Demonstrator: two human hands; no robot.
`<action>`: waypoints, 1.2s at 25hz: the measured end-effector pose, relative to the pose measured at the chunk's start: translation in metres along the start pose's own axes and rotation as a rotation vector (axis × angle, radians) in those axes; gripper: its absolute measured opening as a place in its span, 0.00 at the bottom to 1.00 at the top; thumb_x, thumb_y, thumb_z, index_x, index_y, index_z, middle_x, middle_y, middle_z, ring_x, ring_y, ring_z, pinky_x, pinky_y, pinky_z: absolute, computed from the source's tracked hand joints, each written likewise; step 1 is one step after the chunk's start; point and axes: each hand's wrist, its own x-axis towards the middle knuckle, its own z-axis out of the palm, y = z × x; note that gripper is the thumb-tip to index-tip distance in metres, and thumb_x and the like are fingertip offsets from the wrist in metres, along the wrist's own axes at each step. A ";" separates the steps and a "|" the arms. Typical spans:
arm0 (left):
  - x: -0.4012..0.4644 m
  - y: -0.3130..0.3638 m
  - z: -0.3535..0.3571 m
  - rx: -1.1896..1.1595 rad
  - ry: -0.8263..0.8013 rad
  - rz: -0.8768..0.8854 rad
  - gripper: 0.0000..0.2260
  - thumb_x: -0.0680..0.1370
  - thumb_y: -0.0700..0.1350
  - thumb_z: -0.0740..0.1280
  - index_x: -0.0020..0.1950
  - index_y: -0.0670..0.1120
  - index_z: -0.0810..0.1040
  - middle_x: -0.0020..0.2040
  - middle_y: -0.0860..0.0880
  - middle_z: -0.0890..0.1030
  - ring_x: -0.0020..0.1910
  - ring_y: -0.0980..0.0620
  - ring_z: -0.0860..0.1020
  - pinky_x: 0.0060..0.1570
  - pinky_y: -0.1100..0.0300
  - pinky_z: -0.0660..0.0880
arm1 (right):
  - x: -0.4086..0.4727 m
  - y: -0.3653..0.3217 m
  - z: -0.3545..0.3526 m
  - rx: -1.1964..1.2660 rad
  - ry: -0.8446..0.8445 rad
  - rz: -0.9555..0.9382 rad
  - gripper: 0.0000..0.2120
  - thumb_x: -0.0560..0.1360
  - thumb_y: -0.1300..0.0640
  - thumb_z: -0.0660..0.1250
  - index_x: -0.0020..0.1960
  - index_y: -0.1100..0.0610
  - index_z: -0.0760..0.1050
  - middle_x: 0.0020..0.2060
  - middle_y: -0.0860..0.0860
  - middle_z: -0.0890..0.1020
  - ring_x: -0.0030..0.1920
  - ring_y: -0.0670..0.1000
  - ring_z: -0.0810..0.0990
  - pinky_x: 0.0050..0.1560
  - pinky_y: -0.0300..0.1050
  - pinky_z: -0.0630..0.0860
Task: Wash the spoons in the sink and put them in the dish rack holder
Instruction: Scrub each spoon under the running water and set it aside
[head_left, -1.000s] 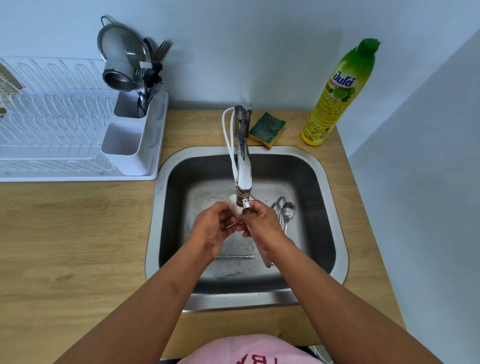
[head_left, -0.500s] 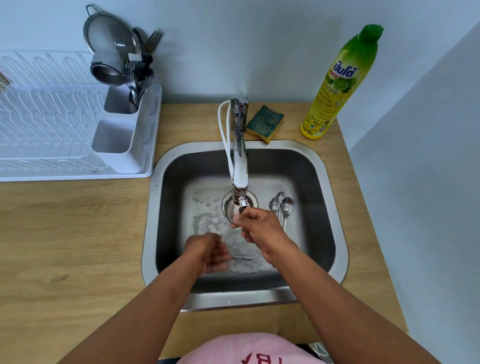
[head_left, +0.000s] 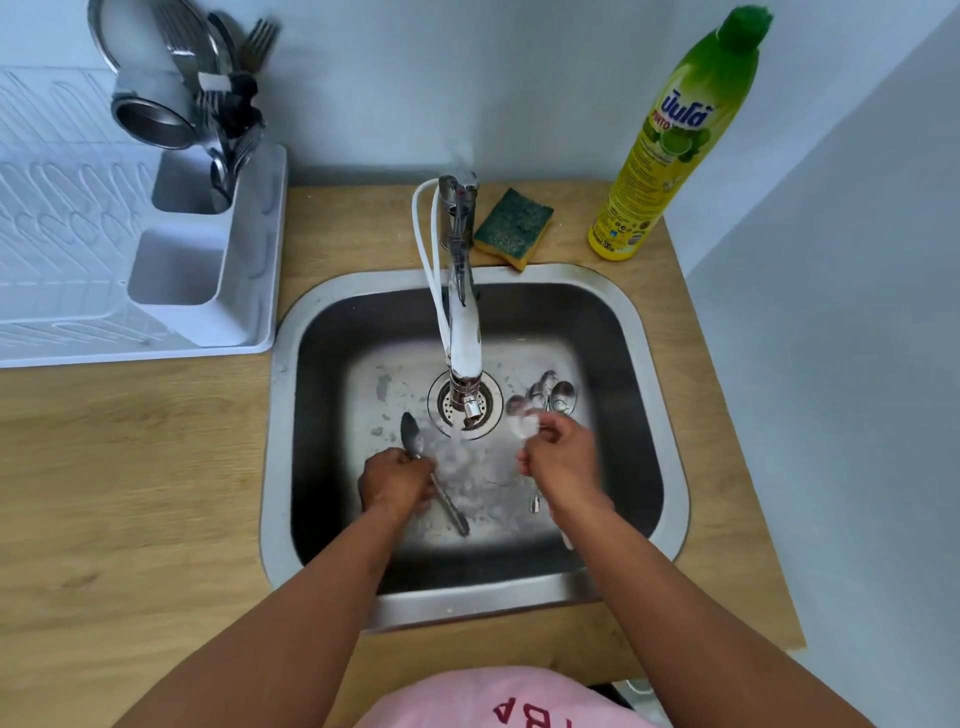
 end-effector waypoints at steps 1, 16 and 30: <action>-0.004 0.000 0.000 -0.018 -0.040 0.056 0.05 0.72 0.42 0.77 0.41 0.42 0.83 0.31 0.44 0.86 0.28 0.48 0.86 0.29 0.54 0.84 | 0.010 0.003 -0.006 -0.096 0.077 0.002 0.14 0.74 0.70 0.65 0.54 0.56 0.81 0.43 0.57 0.85 0.41 0.58 0.86 0.46 0.57 0.84; -0.058 0.033 -0.009 -0.455 -0.443 -0.049 0.07 0.76 0.44 0.71 0.48 0.41 0.85 0.34 0.47 0.85 0.29 0.53 0.82 0.27 0.62 0.77 | -0.066 -0.032 0.010 -0.210 -0.487 0.016 0.12 0.81 0.54 0.65 0.63 0.57 0.75 0.45 0.60 0.87 0.32 0.58 0.87 0.34 0.52 0.84; -0.066 0.061 -0.030 -0.639 -0.802 0.054 0.19 0.84 0.48 0.56 0.55 0.37 0.81 0.32 0.46 0.77 0.29 0.47 0.72 0.37 0.51 0.74 | -0.075 -0.056 0.017 0.392 -0.646 0.255 0.13 0.82 0.55 0.65 0.54 0.64 0.82 0.29 0.52 0.75 0.20 0.45 0.65 0.20 0.36 0.67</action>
